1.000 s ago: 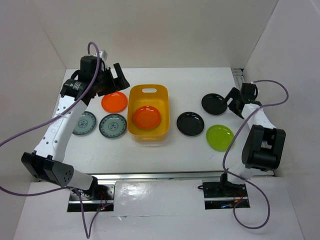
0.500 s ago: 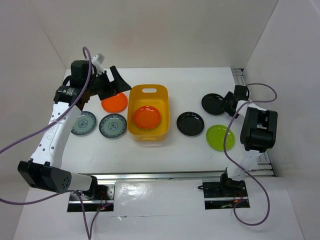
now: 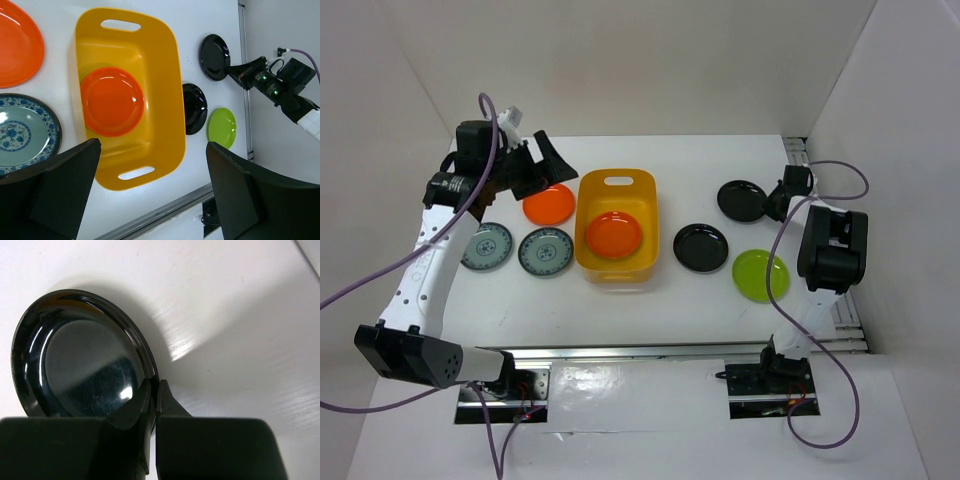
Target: Place the plates into the plastic bin on the countertop
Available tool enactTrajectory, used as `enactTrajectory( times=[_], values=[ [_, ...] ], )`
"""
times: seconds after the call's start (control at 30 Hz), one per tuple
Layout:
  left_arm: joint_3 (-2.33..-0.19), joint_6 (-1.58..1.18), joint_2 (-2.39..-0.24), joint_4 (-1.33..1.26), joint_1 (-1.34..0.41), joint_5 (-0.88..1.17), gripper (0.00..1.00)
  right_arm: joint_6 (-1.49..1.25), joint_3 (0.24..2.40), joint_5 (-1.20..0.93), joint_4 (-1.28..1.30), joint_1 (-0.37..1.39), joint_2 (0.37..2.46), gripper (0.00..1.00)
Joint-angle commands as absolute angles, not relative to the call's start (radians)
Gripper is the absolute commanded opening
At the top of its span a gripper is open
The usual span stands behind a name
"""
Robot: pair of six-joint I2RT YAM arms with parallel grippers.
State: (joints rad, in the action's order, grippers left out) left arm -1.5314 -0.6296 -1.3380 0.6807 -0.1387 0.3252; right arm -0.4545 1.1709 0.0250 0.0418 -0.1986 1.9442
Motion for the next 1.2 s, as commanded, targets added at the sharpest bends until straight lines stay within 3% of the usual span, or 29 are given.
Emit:
enactTrajectory(
  times=[0.0, 0.43, 0.6, 0.77, 1.17],
  values=[
    [-1.537, -0.623, -1.31, 0.664, -0.123, 0.319, 1.0, -0.437, 1.176, 0.091, 0.159, -0.189, 2.01, 0.0],
    [-1.474, -0.69, -1.376, 0.767, 0.049, 0.184, 1.0, -0.459, 1.471, 0.124, 0.258, -0.066, 1.744, 0.0],
    [-1.443, -0.664, -1.413, 0.747, 0.083, 0.15, 1.0, -0.396, 1.514, 0.117, 0.258, 0.07, 1.64, 0.0],
    [-1.491, -0.644, -1.503, 0.735, 0.104, 0.146, 1.0, -0.262, 1.65, 0.081, 0.373, 0.276, 1.678, 0.0],
    [-1.781, -0.543, -1.864, 0.744, 0.153, 0.133, 1.0, -0.147, 1.609, 0.048, 0.417, 0.577, 1.756, 0.0]
  ],
)
